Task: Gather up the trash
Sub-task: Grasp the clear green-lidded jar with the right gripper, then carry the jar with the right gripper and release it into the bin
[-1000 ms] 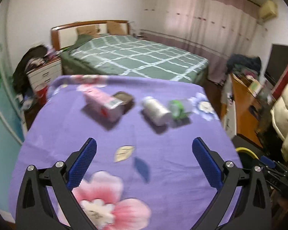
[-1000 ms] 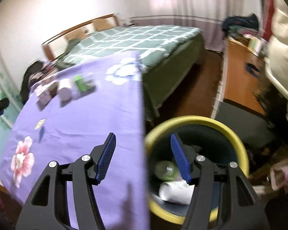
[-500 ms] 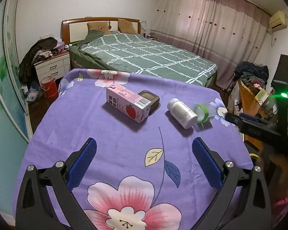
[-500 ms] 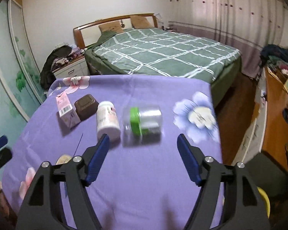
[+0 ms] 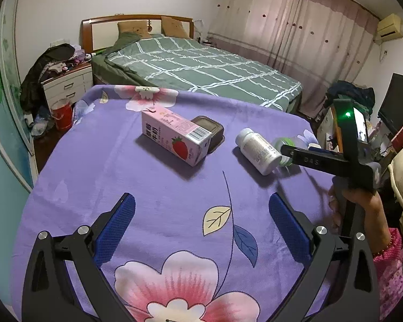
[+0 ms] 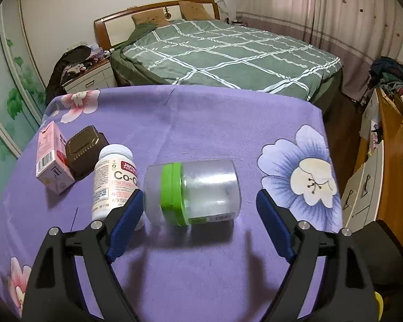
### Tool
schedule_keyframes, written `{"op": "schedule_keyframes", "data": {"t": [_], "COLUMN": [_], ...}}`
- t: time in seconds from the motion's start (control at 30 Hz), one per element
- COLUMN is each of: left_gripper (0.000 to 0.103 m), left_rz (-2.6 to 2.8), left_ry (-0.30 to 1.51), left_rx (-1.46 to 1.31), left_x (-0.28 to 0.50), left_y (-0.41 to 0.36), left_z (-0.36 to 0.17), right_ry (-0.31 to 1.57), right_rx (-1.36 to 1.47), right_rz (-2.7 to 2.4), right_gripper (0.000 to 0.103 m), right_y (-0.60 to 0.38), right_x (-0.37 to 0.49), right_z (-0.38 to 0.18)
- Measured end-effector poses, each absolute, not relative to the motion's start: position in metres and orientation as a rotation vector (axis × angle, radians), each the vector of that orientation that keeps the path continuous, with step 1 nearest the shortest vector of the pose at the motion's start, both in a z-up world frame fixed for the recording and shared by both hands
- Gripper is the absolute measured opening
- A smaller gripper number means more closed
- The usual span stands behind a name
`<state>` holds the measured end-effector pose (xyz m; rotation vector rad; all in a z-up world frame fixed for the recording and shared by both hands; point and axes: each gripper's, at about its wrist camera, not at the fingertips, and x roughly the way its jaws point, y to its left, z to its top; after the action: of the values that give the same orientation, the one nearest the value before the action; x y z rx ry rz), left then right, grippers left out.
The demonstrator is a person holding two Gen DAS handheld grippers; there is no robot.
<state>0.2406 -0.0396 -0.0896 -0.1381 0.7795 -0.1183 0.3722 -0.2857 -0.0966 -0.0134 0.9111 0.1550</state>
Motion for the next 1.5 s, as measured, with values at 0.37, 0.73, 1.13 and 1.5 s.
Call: {"op": "schedule_keyframes", "data": {"t": [0.37,0.73,1.13,1.5], "left_gripper": [0.098,0.098,0.098,0.098], "left_rz": [-0.118,-0.138,-0.156,-0.074], "left_ry": [0.779,0.765,0.755,0.778], "left_rx": [-0.139,-0.131,-0.099,-0.065], "left_x": [0.240,0.225,0.207,0.221], "left_y": [-0.039,-0.043,-0.065,-0.078], "left_z": [-0.090,-0.087,-0.083,-0.093], "right_ry": [0.924,0.851,0.900,0.887], "right_rx": [0.024,0.104,0.185,0.207], "right_rz": [0.137,0.015,-0.272,-0.304], "right_gripper": [0.068,0.068,0.068,0.072], "right_y": [-0.293,-0.362,-0.469,-0.491], "right_x": [0.362,0.246,0.136,0.117], "right_z": [-0.093,-0.053,-0.088,-0.101]}}
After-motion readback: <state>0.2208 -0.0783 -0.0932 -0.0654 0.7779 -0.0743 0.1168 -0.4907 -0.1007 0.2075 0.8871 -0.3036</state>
